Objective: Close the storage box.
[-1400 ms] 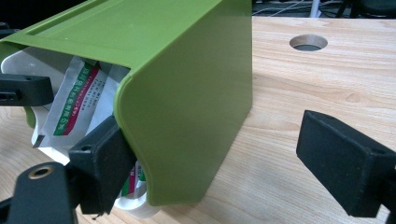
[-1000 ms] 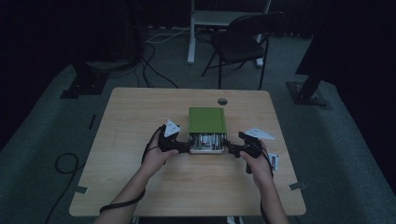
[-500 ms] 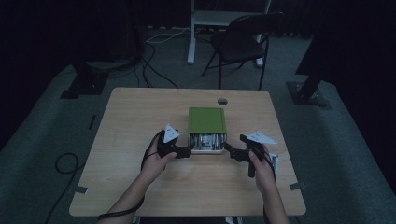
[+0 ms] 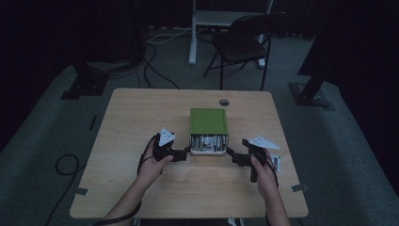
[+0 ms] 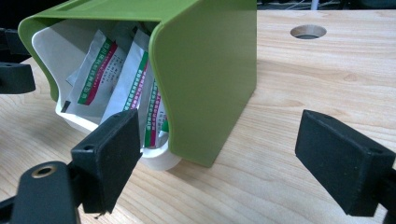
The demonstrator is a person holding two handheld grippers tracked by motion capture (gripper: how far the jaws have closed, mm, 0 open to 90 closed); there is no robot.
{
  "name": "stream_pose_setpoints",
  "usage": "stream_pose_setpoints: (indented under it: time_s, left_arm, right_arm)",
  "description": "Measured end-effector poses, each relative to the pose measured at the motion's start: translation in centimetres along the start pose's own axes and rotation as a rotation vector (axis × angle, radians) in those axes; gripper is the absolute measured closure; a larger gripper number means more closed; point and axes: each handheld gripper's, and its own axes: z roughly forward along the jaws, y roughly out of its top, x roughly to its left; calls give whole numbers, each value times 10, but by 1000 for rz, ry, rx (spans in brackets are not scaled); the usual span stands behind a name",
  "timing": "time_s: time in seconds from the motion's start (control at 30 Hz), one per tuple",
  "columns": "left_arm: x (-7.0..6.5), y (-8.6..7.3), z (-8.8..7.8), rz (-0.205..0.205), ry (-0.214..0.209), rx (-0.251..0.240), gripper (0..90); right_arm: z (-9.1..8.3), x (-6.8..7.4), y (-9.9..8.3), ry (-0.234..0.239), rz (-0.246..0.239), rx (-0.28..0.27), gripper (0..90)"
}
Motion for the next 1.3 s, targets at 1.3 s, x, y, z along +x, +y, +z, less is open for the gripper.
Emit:
stream_pose_setpoints:
  time_s: [1.3]
  left_arm:
    - [22, -42, -38, -35, 101, 60, 97]
  right_arm:
    - [-29, 7, -43, 12, -58, 72, 139]
